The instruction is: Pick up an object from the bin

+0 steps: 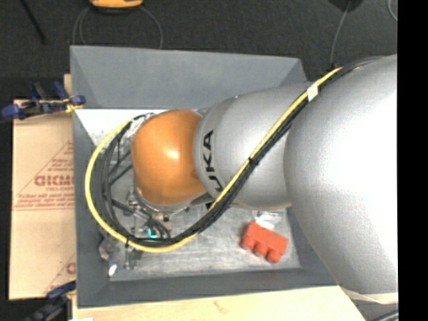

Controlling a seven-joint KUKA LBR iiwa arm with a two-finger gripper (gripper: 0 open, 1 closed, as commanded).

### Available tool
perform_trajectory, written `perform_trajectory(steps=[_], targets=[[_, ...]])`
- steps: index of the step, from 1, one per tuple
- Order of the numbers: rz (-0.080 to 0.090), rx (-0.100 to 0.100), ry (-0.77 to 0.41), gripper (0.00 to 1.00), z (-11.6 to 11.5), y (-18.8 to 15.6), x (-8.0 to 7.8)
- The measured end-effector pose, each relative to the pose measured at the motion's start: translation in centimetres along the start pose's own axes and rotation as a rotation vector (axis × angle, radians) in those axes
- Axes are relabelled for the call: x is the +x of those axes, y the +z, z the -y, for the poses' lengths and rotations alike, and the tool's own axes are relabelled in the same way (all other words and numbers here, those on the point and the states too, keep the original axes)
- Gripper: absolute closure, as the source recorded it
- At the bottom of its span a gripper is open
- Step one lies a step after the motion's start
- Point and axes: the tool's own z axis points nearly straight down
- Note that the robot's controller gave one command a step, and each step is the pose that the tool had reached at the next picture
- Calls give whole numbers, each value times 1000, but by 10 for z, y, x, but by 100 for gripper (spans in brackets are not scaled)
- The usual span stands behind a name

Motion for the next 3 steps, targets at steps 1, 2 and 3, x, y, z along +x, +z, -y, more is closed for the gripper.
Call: perform_trajectory(steps=[1,2,3], targets=[[3,4,-122,0,77,42,-2],[13,5,-135,0,167,33,-51],[13,0,172,0,208,21,-79]])
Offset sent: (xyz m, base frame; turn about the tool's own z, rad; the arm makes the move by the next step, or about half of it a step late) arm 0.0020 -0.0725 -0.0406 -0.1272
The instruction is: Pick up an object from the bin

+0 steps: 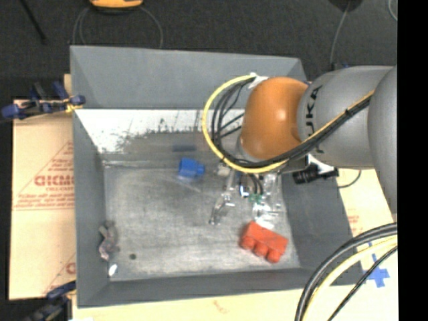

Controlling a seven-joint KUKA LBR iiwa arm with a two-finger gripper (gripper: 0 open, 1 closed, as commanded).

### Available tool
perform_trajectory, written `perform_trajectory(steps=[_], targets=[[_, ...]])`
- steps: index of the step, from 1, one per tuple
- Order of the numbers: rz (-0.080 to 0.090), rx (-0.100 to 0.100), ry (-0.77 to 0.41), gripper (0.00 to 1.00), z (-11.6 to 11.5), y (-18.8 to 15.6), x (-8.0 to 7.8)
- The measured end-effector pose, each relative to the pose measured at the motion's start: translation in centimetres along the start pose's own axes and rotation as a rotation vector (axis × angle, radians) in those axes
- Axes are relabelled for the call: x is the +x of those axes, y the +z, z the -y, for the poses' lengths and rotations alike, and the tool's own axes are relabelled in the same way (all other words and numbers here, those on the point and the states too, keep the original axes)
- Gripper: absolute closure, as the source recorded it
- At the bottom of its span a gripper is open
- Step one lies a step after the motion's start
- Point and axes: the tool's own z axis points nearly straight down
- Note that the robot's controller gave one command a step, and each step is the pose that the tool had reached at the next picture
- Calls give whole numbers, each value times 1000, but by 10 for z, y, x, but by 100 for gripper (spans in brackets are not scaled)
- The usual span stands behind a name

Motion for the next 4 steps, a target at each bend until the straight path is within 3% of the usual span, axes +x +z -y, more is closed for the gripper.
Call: perform_trajectory(steps=[1,2,3,4], targets=[[0,0,-230,0,-15,14,-59],[1,-2,-424,0,-55,32,-70],[4,0,-487,0,-57,53,-71],[10,-3,-483,100,-59,50,-73]])
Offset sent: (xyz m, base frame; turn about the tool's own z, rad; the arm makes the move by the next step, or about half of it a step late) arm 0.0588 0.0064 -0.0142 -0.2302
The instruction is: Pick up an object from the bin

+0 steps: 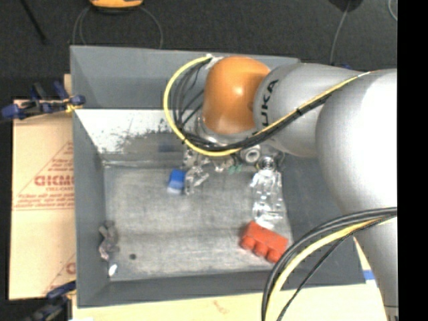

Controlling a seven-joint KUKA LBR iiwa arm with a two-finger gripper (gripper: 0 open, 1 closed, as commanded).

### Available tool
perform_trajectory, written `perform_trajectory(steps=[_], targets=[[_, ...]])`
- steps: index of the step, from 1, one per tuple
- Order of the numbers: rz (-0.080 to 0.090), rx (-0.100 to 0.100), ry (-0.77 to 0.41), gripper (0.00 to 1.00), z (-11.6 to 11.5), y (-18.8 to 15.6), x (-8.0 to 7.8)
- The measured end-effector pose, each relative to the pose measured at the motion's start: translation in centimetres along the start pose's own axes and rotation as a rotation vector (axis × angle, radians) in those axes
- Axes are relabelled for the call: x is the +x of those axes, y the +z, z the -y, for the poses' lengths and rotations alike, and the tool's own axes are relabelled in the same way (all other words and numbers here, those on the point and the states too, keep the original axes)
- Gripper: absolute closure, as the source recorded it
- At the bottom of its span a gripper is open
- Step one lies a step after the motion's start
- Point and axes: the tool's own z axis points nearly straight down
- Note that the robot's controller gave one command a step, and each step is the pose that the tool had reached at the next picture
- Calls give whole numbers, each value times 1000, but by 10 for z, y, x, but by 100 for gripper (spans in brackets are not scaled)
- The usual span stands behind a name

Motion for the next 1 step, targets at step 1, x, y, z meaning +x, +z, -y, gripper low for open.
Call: perform_trajectory(steps=[1], targets=[[-7,1,-186,100,5,-130,33]])
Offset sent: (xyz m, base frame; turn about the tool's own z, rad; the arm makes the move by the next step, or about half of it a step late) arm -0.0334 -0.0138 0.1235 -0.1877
